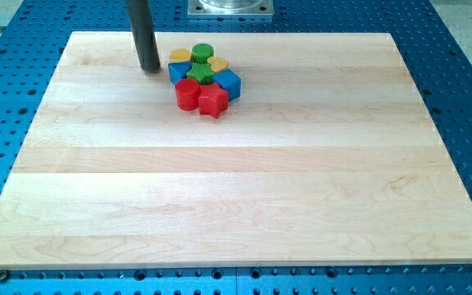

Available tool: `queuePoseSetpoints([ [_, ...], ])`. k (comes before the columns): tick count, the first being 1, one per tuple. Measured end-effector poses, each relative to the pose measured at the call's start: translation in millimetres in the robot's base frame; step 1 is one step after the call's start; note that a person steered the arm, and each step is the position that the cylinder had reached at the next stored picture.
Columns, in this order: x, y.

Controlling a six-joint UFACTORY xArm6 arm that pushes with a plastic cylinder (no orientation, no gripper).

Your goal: Separate the green circle from the group of blocks

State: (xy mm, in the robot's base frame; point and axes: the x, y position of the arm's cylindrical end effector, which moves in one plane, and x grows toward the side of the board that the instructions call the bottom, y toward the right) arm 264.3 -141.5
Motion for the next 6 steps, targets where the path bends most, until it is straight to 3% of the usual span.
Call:
queuePoseSetpoints([
  [1,-17.4,33.6],
  [2,-2.7,106.4],
  [5,108.9,197.8],
  [6,133.8,175.5],
])
